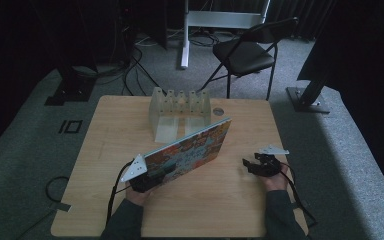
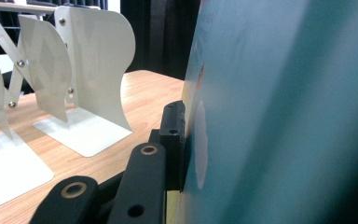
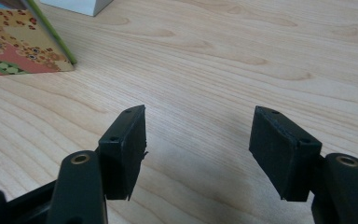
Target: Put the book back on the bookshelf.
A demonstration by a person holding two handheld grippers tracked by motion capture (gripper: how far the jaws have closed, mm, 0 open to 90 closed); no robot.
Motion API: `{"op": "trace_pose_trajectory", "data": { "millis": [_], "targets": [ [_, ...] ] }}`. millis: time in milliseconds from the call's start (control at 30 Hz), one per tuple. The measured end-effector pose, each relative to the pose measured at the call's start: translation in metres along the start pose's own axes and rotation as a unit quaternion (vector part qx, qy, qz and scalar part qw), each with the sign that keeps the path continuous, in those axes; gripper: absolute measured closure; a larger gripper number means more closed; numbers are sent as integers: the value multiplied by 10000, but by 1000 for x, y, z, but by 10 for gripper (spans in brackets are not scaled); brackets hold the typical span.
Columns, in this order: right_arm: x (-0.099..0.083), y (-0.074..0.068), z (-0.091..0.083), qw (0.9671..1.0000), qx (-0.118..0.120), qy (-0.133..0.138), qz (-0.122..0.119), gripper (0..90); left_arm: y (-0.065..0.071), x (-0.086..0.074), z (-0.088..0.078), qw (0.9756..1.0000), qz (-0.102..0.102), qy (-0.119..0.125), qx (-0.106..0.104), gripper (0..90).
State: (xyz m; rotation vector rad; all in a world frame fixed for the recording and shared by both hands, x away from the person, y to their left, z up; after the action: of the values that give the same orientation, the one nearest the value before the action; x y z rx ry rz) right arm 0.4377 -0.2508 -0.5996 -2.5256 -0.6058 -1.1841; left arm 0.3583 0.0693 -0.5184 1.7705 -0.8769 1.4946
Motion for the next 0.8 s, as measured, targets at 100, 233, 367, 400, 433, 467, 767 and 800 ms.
{"op": "trace_pose_trajectory", "data": {
  "millis": [100, 233, 367, 400, 433, 467, 767, 800],
  "targets": [
    [-1, 1, 1, 10000, 1, -16, 13, 360, 1, 0, 0, 10000, 62, -6, 60, 766],
    [-3, 1, 3, 10000, 3, -63, -1, 360, 1, 0, 1, 9995, 149, 44, 264, 798],
    [-5, 1, 4, 10000, -8, -93, -14, 360, 0, 0, 1, 9995, 105, 68, 291, 803],
    [-5, 1, 4, 10000, -8, -99, -14, 360, 0, 0, 1, 9995, 110, 68, 276, 802],
    [-5, 1, 5, 10000, -6, -98, -12, 360, 1, 0, 2, 9996, 103, 68, 249, 799],
    [-5, 2, 5, 9999, -3, -102, -1, 360, 2, 0, 2, 9997, 86, 72, 220, 793],
    [-8, 3, 7, 9999, -23, -154, 6, 360, 4, -6, 4, 9998, -127, 111, 45, 730],
    [-9, 3, 8, 9998, -33, -175, -17, 358, 4, -7, 5, 9998, -133, 116, 44, 729]
  ]
}}
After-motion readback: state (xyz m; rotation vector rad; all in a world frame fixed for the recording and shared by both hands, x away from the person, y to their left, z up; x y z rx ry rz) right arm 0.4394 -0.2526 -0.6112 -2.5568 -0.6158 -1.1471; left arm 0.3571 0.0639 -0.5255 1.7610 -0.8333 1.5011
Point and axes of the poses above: each handheld gripper's, and its own axes: z roughly forward along the jaws, x roughly out of its top, y roughly to its right, the point moved 10 cm from there along z, roughly forward along the jaws, and after that the axes turned 2 degrees about x, right-handed, at the moved point
